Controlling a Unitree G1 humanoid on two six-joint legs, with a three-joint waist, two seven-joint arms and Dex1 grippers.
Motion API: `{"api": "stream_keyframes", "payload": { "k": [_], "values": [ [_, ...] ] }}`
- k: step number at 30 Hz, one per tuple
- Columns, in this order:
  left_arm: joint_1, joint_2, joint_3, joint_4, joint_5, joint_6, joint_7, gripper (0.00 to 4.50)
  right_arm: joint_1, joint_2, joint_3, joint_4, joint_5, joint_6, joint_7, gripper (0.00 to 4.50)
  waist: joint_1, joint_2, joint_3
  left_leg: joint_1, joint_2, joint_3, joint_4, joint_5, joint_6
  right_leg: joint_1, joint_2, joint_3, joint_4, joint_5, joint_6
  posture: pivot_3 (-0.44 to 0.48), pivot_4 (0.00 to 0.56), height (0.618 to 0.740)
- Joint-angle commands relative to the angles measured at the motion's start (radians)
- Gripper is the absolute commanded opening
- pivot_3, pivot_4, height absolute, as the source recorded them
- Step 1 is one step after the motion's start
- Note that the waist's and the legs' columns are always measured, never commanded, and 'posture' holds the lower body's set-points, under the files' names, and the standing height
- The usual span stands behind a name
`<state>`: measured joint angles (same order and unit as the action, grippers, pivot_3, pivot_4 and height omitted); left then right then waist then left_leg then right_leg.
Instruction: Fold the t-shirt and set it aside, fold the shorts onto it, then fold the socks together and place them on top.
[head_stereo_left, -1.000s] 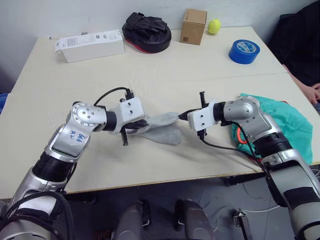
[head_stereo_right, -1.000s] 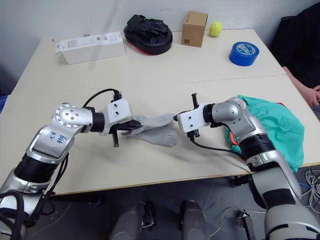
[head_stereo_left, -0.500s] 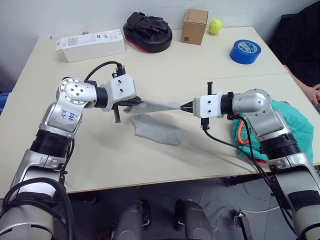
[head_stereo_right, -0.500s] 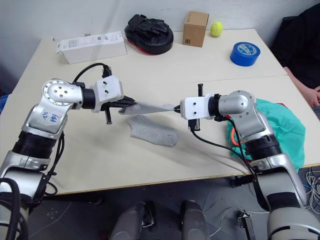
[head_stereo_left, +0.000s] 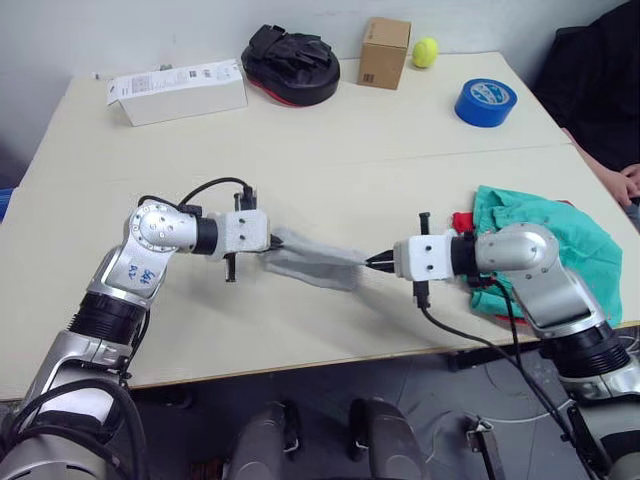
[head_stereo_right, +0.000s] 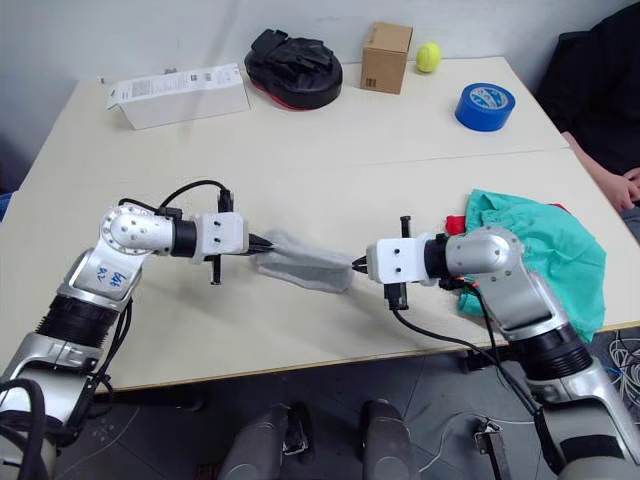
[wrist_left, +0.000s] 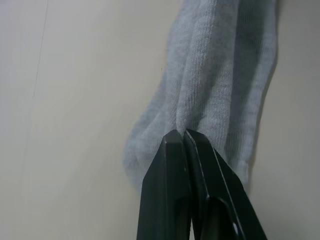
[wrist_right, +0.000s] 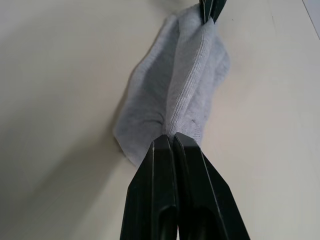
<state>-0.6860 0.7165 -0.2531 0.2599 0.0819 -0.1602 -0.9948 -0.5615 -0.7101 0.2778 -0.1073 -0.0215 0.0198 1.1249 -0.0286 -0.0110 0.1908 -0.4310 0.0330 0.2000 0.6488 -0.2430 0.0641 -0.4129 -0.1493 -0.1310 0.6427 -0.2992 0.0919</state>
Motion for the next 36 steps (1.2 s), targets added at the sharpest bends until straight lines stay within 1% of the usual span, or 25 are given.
{"api": "stream_keyframes", "payload": {
  "k": [1, 3, 6, 10, 13, 16, 18, 20, 23, 24, 27, 30, 33, 36],
  "values": [
    [0.011, 0.001, 0.015, 0.018, 0.019, -0.047, 0.022, 0.0, 0.003, 0.007, -0.002, -0.022, -0.006, 0.01, -0.013, 0.04, 0.003, 0.0, 0.0, 0.0, -0.001, 0.0, 0.0, -0.001, -0.001, 0.0, -0.001, 0.0, 0.0, 0.0, 0.0, 0.0, 0.15, 0.74],
    [-0.004, -0.005, 0.019, 0.025, 0.017, -0.052, 0.022, 0.0, 0.0, 0.013, 0.002, -0.02, -0.008, 0.013, -0.014, 0.04, 0.003, 0.0, 0.0, -0.001, -0.001, -0.001, 0.0, -0.001, 0.0, 0.0, -0.001, 0.0, 0.0, 0.0, 0.0, 0.0, 0.15, 0.74],
    [-0.059, -0.019, 0.03, 0.049, 0.012, -0.058, 0.023, 0.0, -0.007, 0.018, 0.005, -0.015, -0.01, 0.015, -0.009, 0.04, 0.002, 0.0, 0.0, -0.003, -0.001, -0.001, 0.001, 0.001, 0.003, -0.001, 0.0, -0.001, 0.0, 0.0, 0.0, 0.0, 0.15, 0.74],
    [-0.131, -0.028, 0.034, 0.098, 0.009, -0.067, 0.009, 0.0, -0.018, 0.023, 0.004, -0.013, -0.009, 0.025, -0.008, 0.04, 0.001, 0.0, 0.0, -0.004, 0.0, -0.001, 0.001, 0.001, 0.003, -0.001, 0.0, -0.003, 0.0, 0.0, 0.0, 0.0, 0.15, 0.74],
    [-0.22, -0.033, 0.037, 0.17, 0.011, -0.104, 0.001, 0.0, -0.025, 0.019, -0.004, -0.021, 0.0, 0.041, -0.003, 0.04, 0.001, 0.0, 0.0, -0.004, 0.0, -0.001, 0.001, 0.001, 0.004, -0.002, 0.001, -0.004, 0.0, 0.0, 0.0, 0.0, 0.15, 0.74],
    [-0.304, -0.05, 0.038, 0.254, 0.01, -0.156, 0.001, 0.0, -0.021, 0.018, -0.005, -0.028, 0.003, 0.049, -0.003, 0.04, 0.001, 0.0, 0.0, -0.004, 0.0, -0.001, 0.002, 0.002, 0.004, -0.002, 0.002, -0.005, 0.0, 0.0, 0.0, 0.0, 0.15, 0.74],
    [-0.346, -0.067, 0.033, 0.31, 0.018, -0.22, 0.015, 0.0, -0.017, 0.022, -0.001, -0.032, 0.0, 0.052, -0.01, 0.04, 0.001, 0.0, 0.0, -0.005, -0.001, -0.001, 0.002, 0.002, 0.004, -0.002, 0.003, -0.005, 0.0, 0.0, 0.001, 0.0, 0.15, 0.74],
    [-0.362, -0.087, 0.026, 0.358, 0.032, -0.314, 0.043, 0.0, -0.014, 0.026, 0.002, -0.036, -0.004, 0.057, -0.019, 0.04, 0.001, 0.0, 0.0, -0.005, -0.001, -0.001, 0.002, 0.002, 0.005, -0.002, 0.003, -0.005, 0.0, 0.0, 0.001, 0.0, 0.15, 0.74],
    [-0.342, -0.098, 0.016, 0.401, 0.071, -0.451, 0.096, 0.0, -0.012, 0.027, 0.002, -0.042, -0.006, 0.065, -0.026, 0.04, 0.0, 0.0, 0.0, -0.005, -0.001, -0.001, 0.002, 0.002, 0.005, -0.002, 0.002, -0.005, 0.0, 0.0, 0.001, 0.0, 0.15, 0.74],
    [-0.322, -0.095, 0.016, 0.403, 0.073, -0.466, 0.096, 0.0, -0.011, 0.026, 0.001, -0.045, -0.005, 0.068, -0.026, 0.04, -0.001, 0.0, 0.0, -0.005, -0.001, -0.001, 0.003, 0.002, 0.005, -0.002, 0.002, -0.005, 0.001, 0.0, 0.001, 0.0, 0.15, 0.74],
    [-0.255, -0.072, 0.018, 0.381, 0.062, -0.484, 0.069, 0.0, -0.011, 0.024, 0.0, -0.051, -0.006, 0.076, -0.03, 0.04, -0.007, 0.0, 0.0, -0.004, 0.0, -0.001, 0.002, 0.002, 0.005, -0.002, 0.002, -0.005, 0.001, 0.0, 0.001, 0.0, 0.15, 0.74],
    [-0.15, -0.038, 0.024, 0.295, 0.049, -0.487, 0.056, 0.0, -0.005, 0.02, -0.004, -0.065, 0.005, 0.087, -0.024, 0.04, -0.008, 0.0, 0.0, -0.005, 0.0, 0.0, 0.002, 0.002, 0.005, -0.003, 0.002, -0.005, 0.001, 0.0, 0.001, 0.0, 0.15, 0.74],
    [-0.046, -0.016, 0.013, 0.239, 0.073, -0.505, 0.069, 0.0, 0.003, 0.021, -0.004, -0.078, 0.027, 0.1, -0.009, 0.04, -0.005, 0.0, 0.0, -0.005, 0.0, 0.0, 0.002, 0.002, 0.005, -0.003, 0.001, -0.005, 0.001, 0.0, 0.001, 0.0, 0.15, 0.74],
    [0.008, -0.016, 0.01, 0.218, 0.098, -0.499, 0.09, 0.0, 0.011, 0.023, 0.005, -0.087, 0.039, 0.101, 0.006, 0.04, 0.002, 0.0, 0.0, -0.005, 0.0, -0.001, 0.003, 0.002, 0.005, -0.003, 0.001, -0.005, 0.001, 0.0, 0.001, 0.0, 0.15, 0.74]
  ]
}}
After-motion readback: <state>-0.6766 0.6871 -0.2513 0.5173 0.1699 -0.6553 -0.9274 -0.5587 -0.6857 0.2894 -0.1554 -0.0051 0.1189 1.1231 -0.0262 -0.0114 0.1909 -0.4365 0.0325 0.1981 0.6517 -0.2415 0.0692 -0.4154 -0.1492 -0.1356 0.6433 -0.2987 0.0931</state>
